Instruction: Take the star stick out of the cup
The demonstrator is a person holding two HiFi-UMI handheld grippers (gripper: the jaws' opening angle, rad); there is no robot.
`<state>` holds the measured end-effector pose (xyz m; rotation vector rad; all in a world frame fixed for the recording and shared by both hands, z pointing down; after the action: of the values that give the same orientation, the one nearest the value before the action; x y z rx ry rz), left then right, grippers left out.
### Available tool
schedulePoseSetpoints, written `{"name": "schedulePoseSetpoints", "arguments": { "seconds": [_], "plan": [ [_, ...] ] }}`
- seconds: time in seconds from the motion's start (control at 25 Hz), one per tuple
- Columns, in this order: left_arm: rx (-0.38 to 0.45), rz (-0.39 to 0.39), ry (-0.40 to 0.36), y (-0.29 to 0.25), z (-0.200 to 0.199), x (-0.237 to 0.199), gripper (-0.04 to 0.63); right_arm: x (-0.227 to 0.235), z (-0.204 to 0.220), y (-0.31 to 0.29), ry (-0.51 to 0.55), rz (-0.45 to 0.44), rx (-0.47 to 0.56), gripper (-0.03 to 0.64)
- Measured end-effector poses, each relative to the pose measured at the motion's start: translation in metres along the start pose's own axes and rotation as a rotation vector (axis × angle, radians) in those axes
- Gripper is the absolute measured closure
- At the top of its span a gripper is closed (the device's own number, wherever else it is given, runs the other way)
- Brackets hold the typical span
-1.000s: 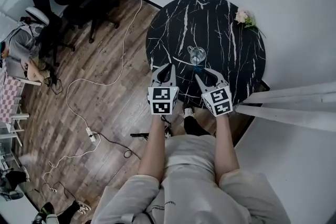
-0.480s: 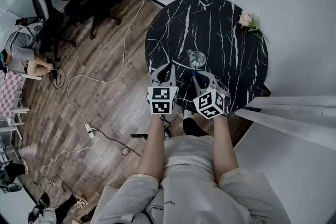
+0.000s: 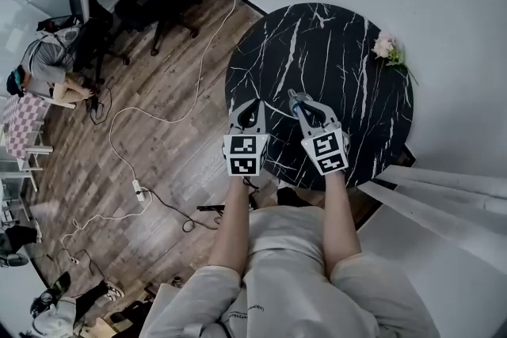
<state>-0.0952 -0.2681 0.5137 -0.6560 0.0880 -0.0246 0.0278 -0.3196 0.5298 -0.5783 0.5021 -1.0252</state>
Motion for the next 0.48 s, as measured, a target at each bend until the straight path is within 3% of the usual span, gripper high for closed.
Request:
{"name": "schedulePoseSetpoints", "arguments": {
  "seconds": [0.16, 0.32, 0.48],
  "plan": [
    [0.022, -0.002, 0.06, -0.012, -0.001, 0.009, 0.572, 0.025, 0.002, -0.005, -0.063, -0.022, 0.048, 0.569],
    [0.009, -0.018, 0.049, -0.011, 0.008, 0.013, 0.572, 0.032, 0.006, -0.005, -0.161, -0.054, 0.107, 0.571],
    [0.014, -0.022, 0.053, -0.017, -0.001, 0.015, 0.572, 0.041, 0.007, -0.004, -0.148, -0.061, 0.102, 0.571]
  ]
}}
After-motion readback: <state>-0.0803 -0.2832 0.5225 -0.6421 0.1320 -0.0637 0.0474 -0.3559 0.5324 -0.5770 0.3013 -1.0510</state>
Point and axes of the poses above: the fingertips, and each gripper's own axes: y backward along the fingers, x to its right, z out of its underside, the point moved 4 cm from there along y, backward along the fingers, and after that the axes turned 13 degrees about -x, right-handed, at the moved point
